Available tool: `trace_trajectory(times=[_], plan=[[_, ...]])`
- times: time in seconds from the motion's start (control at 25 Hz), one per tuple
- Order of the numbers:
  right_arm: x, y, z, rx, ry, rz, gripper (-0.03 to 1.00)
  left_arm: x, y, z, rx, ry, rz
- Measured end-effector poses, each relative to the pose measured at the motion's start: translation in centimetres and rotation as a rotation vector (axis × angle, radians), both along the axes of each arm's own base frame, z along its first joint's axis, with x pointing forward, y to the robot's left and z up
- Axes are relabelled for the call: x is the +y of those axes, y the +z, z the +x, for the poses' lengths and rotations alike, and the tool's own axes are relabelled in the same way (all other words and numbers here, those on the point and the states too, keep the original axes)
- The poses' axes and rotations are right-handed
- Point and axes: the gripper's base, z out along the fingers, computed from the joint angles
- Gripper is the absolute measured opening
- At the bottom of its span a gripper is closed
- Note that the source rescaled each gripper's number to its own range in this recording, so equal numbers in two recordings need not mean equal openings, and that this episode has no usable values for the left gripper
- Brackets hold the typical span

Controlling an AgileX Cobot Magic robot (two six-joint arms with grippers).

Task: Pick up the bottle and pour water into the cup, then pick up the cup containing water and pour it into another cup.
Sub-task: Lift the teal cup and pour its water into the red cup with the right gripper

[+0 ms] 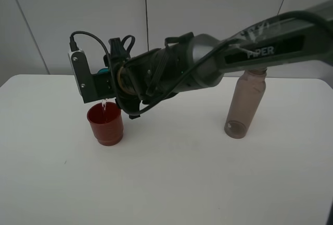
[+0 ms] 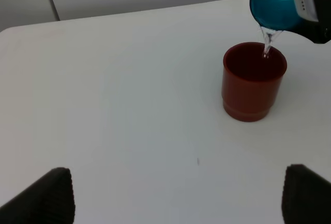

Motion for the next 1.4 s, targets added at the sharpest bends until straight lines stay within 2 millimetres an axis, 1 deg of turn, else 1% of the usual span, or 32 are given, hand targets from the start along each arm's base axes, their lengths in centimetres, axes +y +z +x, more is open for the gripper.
trace_trajectory(times=[1.0,1.4], plan=[[0.18,0.48,0.18,-0.106,0.064,-0.068,0.09,0.0,0.0,0.0,0.0,0.0,0.0],[0.14,0.52,0.23,-0.114,0.061,-0.072,0.09,0.0,0.0,0.0,0.0,0.0,0.0]])
